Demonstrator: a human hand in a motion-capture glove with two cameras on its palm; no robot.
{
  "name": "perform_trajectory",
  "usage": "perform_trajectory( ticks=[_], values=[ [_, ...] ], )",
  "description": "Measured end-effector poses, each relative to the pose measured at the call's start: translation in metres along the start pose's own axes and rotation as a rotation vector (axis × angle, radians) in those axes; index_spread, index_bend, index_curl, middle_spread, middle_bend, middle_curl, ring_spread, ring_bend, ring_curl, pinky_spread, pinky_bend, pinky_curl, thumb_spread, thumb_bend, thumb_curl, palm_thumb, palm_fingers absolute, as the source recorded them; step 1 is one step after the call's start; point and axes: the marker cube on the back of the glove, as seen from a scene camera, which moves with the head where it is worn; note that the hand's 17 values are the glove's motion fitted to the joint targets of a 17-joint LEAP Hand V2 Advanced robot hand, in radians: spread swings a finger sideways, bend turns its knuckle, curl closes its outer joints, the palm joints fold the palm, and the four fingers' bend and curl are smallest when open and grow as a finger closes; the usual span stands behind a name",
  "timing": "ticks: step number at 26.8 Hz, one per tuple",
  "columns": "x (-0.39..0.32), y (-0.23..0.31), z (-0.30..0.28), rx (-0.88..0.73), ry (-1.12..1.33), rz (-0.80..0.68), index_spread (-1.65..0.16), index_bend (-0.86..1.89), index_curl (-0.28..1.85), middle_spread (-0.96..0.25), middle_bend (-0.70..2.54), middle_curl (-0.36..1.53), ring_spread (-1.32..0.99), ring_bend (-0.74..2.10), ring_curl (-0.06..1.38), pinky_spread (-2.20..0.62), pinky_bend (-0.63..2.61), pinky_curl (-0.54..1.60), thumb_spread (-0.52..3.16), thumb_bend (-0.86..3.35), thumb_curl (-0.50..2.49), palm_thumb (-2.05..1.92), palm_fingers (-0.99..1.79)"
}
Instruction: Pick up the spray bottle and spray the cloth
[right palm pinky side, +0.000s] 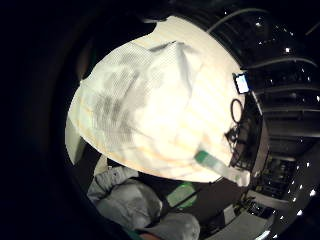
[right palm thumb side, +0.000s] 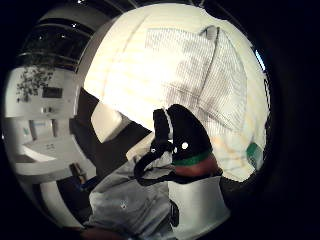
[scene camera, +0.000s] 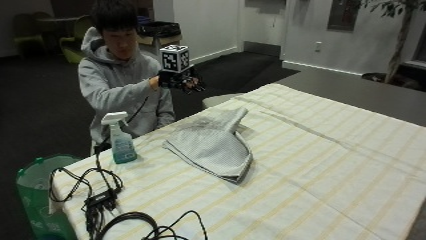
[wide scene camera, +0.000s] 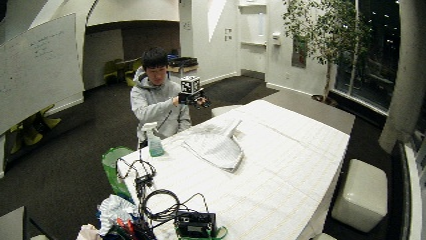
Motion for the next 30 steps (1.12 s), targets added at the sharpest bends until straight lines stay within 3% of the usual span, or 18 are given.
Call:
perform_trajectory(
  ticks=[11, 17, 30],
  values=[
    [0.002, -0.008, -0.001, 0.072, -0.036, -0.026, -0.3, 0.28, 0.21, -0.03, 0.24, 0.16, 0.09, 0.18, 0.07, 0.25, 0.37, 0.19, 0.91, 0.25, 0.17, 0.49, 0.34],
    [0.007, -0.011, -0.003, 0.005, -0.017, -0.009, -0.33, 0.25, 0.24, -0.03, 0.23, 0.2, 0.1, 0.18, 0.09, 0.27, 0.37, 0.22, 1.02, 0.21, 0.2, 0.49, 0.34],
    [0.037, -0.038, -0.006, -0.031, 0.022, 0.202, -0.35, 0.19, 0.29, -0.03, 0.2, 0.25, 0.12, 0.18, 0.12, 0.28, 0.35, 0.26, 1.12, 0.11, 0.25, 0.5, 0.31]
  ],
)
